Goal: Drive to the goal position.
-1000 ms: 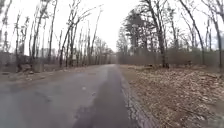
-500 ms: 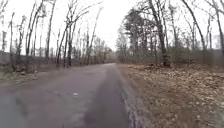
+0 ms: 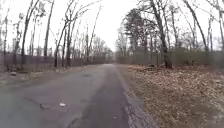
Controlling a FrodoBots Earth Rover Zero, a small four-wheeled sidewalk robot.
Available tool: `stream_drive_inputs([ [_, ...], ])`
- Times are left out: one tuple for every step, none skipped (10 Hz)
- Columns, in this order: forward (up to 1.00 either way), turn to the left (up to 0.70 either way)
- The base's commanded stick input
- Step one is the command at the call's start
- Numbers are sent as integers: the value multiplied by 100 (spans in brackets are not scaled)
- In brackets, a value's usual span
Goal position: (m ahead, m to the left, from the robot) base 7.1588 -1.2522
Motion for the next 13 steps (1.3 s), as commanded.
stream_drive_inputs([
  [100, 28],
  [100, 23],
  [100, 17],
  [100, 12],
  [100, 12],
  [100, 21],
  [100, 29],
  [100, 37],
  [100, 0],
  [100, 0],
  [100, 0],
  [100, 0],
  [100, 0],
])
